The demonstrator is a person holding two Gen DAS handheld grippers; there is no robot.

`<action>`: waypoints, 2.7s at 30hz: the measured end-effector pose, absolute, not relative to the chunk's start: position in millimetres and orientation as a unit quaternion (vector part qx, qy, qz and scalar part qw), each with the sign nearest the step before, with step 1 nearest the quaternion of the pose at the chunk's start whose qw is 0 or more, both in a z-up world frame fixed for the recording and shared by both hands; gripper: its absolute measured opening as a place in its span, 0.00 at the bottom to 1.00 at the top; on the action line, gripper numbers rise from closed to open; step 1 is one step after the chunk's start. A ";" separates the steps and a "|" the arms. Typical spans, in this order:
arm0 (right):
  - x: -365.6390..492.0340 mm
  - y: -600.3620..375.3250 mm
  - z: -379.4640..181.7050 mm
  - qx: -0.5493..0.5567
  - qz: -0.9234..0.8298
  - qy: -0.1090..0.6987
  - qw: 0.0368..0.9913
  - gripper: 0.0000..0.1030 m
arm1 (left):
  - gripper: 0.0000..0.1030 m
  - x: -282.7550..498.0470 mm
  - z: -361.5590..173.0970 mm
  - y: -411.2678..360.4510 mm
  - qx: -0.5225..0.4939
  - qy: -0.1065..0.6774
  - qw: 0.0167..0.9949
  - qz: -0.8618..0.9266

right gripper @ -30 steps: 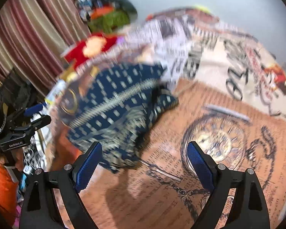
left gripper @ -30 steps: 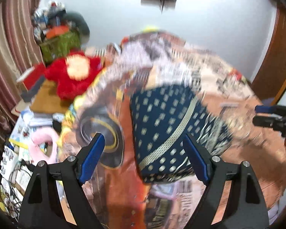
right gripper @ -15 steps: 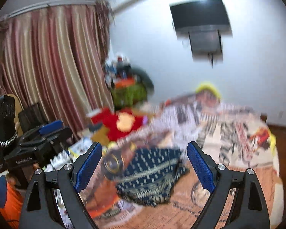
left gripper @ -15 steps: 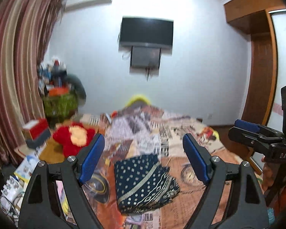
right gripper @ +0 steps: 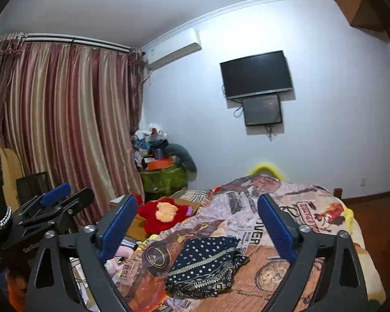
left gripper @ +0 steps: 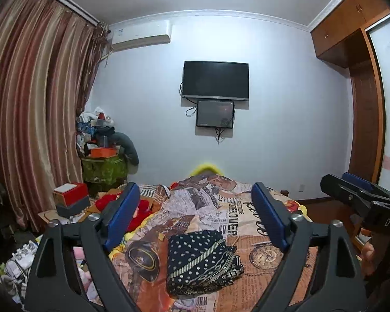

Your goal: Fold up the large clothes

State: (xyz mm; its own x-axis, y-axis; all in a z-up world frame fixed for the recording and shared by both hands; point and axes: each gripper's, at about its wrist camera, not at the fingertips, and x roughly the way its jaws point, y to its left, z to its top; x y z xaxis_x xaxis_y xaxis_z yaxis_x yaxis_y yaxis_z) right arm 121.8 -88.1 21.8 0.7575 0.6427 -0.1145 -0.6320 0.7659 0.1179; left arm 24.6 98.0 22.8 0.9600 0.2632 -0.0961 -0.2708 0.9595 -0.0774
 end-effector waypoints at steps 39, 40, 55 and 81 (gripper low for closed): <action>116.7 -87.5 -1.4 0.013 0.307 0.110 0.945 1.00 | 0.98 29.4 -4.1 87.3 -0.050 0.080 0.987 0.126; 116.7 -87.5 -1.3 0.012 0.307 0.109 0.945 1.00 | 0.98 29.6 -4.4 87.3 -0.051 0.081 0.987 0.126; 119.2 -88.1 -3.0 0.011 0.304 0.109 0.946 1.00 | 0.99 35.0 -6.7 90.4 -0.054 0.086 0.988 0.120; 123.4 -92.4 -5.4 0.013 0.298 0.104 0.949 1.00 | 0.99 37.3 -8.7 93.6 -0.060 0.093 0.989 0.097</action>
